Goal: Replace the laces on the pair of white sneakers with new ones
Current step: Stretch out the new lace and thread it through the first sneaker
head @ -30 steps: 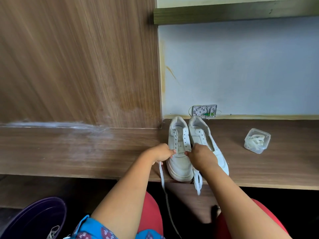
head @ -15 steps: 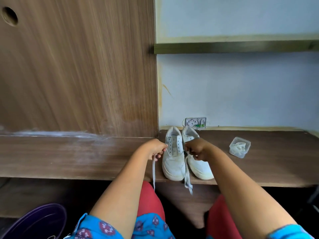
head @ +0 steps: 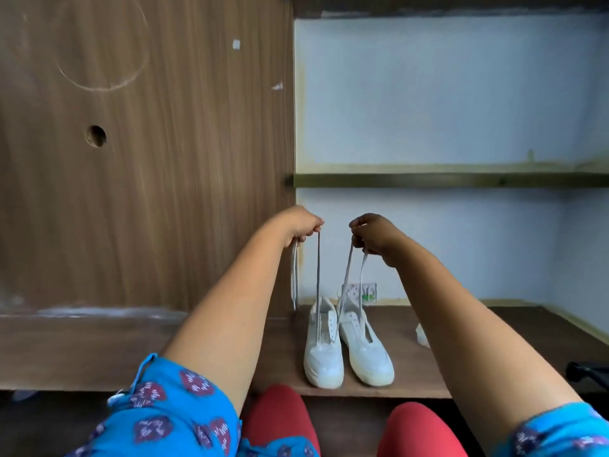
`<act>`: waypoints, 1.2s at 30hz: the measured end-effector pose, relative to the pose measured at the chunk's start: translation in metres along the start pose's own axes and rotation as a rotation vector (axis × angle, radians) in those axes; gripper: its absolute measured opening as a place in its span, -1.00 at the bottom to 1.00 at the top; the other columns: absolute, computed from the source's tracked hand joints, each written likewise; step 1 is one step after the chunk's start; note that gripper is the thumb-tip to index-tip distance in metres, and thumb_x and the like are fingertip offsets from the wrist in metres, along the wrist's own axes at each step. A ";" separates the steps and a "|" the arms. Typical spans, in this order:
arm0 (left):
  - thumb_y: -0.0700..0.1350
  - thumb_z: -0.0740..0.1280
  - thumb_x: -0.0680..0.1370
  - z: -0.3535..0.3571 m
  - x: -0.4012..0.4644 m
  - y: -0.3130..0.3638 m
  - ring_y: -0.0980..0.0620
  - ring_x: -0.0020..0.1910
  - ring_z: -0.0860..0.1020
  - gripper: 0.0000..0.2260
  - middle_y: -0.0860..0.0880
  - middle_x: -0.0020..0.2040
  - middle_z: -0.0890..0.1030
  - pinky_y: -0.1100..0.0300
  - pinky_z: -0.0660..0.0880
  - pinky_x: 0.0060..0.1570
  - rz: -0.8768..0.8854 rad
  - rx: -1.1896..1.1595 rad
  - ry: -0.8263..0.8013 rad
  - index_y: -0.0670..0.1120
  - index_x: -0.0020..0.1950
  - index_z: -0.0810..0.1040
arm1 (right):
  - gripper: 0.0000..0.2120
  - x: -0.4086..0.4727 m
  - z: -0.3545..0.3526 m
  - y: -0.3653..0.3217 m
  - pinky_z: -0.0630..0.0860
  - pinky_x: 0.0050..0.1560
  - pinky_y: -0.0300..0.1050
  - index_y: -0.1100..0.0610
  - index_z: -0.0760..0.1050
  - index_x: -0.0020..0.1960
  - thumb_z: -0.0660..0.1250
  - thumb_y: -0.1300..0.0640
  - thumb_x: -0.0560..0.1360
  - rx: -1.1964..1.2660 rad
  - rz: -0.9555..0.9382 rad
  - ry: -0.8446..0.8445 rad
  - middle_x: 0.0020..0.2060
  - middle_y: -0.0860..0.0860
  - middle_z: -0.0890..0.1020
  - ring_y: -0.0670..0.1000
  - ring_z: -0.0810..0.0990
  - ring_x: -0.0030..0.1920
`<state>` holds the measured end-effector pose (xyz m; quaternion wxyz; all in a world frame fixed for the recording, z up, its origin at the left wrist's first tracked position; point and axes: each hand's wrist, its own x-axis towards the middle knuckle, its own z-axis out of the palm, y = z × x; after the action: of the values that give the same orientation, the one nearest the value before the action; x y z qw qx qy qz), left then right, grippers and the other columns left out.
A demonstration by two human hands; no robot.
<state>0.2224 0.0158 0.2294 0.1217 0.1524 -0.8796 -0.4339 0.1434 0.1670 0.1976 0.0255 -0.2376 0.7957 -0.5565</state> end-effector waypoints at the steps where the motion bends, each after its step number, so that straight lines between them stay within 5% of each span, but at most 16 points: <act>1: -0.08 0.21 0.63 -0.009 -0.006 0.015 0.07 -0.46 0.24 -0.73 -0.01 -0.40 0.30 0.25 0.18 -0.43 0.043 0.011 0.030 -0.10 -0.26 0.42 | -0.85 -0.004 -0.007 -0.015 0.35 -0.29 -0.18 0.12 0.44 -0.04 0.12 0.28 0.58 0.017 -0.035 0.026 -0.34 0.05 0.51 -0.01 0.49 -0.34; 8: -0.06 0.30 0.57 -0.048 -0.029 0.096 -0.01 -0.33 0.41 -0.79 -0.07 -0.28 0.46 0.21 0.35 -0.29 0.294 0.204 0.206 -0.14 -0.21 0.52 | -0.87 -0.024 -0.042 -0.092 0.48 -0.34 -0.22 0.12 0.48 -0.07 0.17 0.24 0.57 0.101 -0.203 0.095 -0.32 0.06 0.52 -0.02 0.45 -0.39; 11: -0.03 0.33 0.54 -0.053 -0.027 0.114 -0.09 -0.05 0.56 -0.82 -0.08 -0.06 0.60 0.15 0.51 -0.06 0.387 0.498 0.394 -0.13 -0.02 0.62 | -0.87 -0.028 -0.053 -0.114 0.45 -0.38 -0.26 0.15 0.55 -0.08 0.24 0.19 0.57 -0.036 -0.304 0.147 -0.30 0.08 0.61 -0.04 0.45 -0.44; 14: -0.10 0.39 0.46 -0.050 -0.026 0.119 -0.10 -0.05 0.58 -0.94 -0.04 -0.01 0.64 0.17 0.51 -0.15 0.431 0.570 0.567 0.01 -0.10 0.64 | -0.89 -0.030 -0.066 -0.135 0.43 -0.34 -0.27 0.13 0.59 -0.08 0.29 0.16 0.54 -0.256 -0.427 0.228 -0.26 0.03 0.68 -0.11 0.47 -0.43; 17: -0.10 0.43 0.43 -0.048 -0.023 0.120 -0.08 -0.12 0.61 -0.97 -0.02 -0.12 0.66 0.18 0.54 -0.17 0.468 0.362 0.594 0.01 -0.18 0.66 | -0.90 -0.029 -0.080 -0.153 0.38 -0.35 -0.30 0.14 0.61 -0.08 0.32 0.18 0.53 -0.312 -0.518 0.304 -0.25 0.03 0.68 -0.20 0.49 -0.41; 24: -0.20 0.52 0.39 -0.033 -0.018 0.121 0.01 -0.22 0.66 -0.88 -0.02 -0.21 0.70 0.13 0.59 -0.07 0.541 -0.451 0.461 -0.01 -0.27 0.64 | -0.89 -0.028 -0.097 -0.180 0.43 -0.09 -0.22 0.17 0.65 0.01 0.37 0.20 0.52 -0.433 -0.673 0.338 -0.10 0.03 0.66 -0.02 0.58 -0.08; 32: -0.21 0.48 0.44 -0.032 -0.012 0.131 0.03 -0.24 0.63 -0.86 -0.04 -0.22 0.70 0.13 0.55 -0.08 0.575 -0.624 0.419 0.01 -0.26 0.64 | -0.90 -0.017 -0.108 -0.193 0.40 -0.19 -0.38 0.20 0.65 -0.01 0.39 0.23 0.50 -0.409 -0.764 0.407 -0.17 0.00 0.63 -0.06 0.55 -0.15; 36: -0.29 0.39 0.51 -0.036 -0.014 0.129 0.02 -0.25 0.60 -0.88 -0.07 -0.23 0.65 0.15 0.57 -0.09 0.573 -0.738 0.389 -0.10 -0.19 0.59 | -0.93 -0.010 -0.102 -0.185 0.56 -0.17 -0.13 0.21 0.64 -0.05 0.40 0.23 0.50 -0.264 -0.703 0.397 -0.26 0.00 0.62 -0.06 0.55 -0.29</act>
<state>0.2274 0.0691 0.3528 0.4434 -0.0701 -0.6352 -0.6284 0.1860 0.2106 0.4003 -0.3501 -0.3839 0.7203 -0.4595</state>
